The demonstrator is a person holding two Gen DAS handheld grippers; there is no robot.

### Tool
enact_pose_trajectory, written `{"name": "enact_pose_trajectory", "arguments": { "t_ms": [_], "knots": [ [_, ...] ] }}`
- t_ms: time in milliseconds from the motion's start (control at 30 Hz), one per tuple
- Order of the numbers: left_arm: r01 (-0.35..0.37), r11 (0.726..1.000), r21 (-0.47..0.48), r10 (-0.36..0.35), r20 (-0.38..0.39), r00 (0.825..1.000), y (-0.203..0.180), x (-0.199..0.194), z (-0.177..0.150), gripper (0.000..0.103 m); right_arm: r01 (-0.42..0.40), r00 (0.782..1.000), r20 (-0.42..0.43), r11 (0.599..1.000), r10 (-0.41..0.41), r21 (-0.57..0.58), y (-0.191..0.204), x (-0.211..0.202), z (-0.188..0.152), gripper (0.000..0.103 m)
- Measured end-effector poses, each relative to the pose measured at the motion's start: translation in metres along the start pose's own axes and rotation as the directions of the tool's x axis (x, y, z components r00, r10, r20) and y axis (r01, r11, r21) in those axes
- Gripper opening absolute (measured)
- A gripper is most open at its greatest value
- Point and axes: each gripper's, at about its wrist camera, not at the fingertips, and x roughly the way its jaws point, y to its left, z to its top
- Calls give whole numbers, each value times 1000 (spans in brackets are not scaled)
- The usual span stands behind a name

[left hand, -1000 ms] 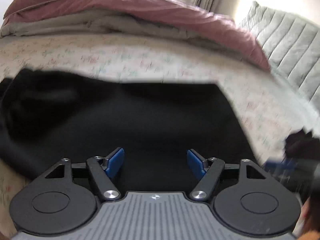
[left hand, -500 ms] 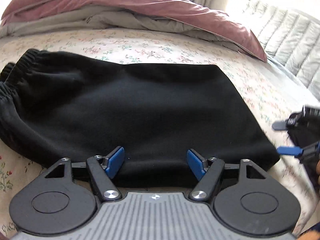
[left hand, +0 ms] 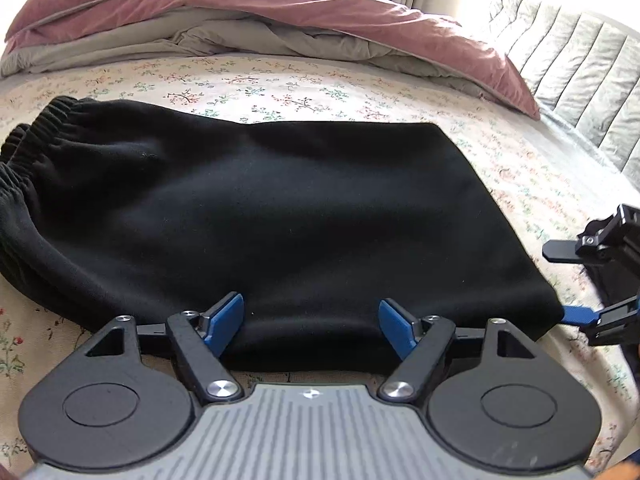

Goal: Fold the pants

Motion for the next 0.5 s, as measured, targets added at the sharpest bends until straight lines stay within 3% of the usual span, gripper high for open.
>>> {"name": "enact_pose_trajectory", "arguments": {
  "t_ms": [100, 233, 500],
  "knots": [
    [-13, 1000, 11, 13, 0, 1000, -3, -2, 0, 100, -5, 1000, -6, 1000, 5, -14, 2, 4, -3, 66],
    [41, 999, 7, -41, 28, 999, -5, -11, 0, 100, 9, 1000, 12, 1000, -9, 2, 1, 7, -7, 53],
    [26, 998, 62, -27, 11, 1000, -7, 1, -6, 100, 23, 998, 59, 1000, -24, 12, 0, 11, -14, 53]
  ]
}}
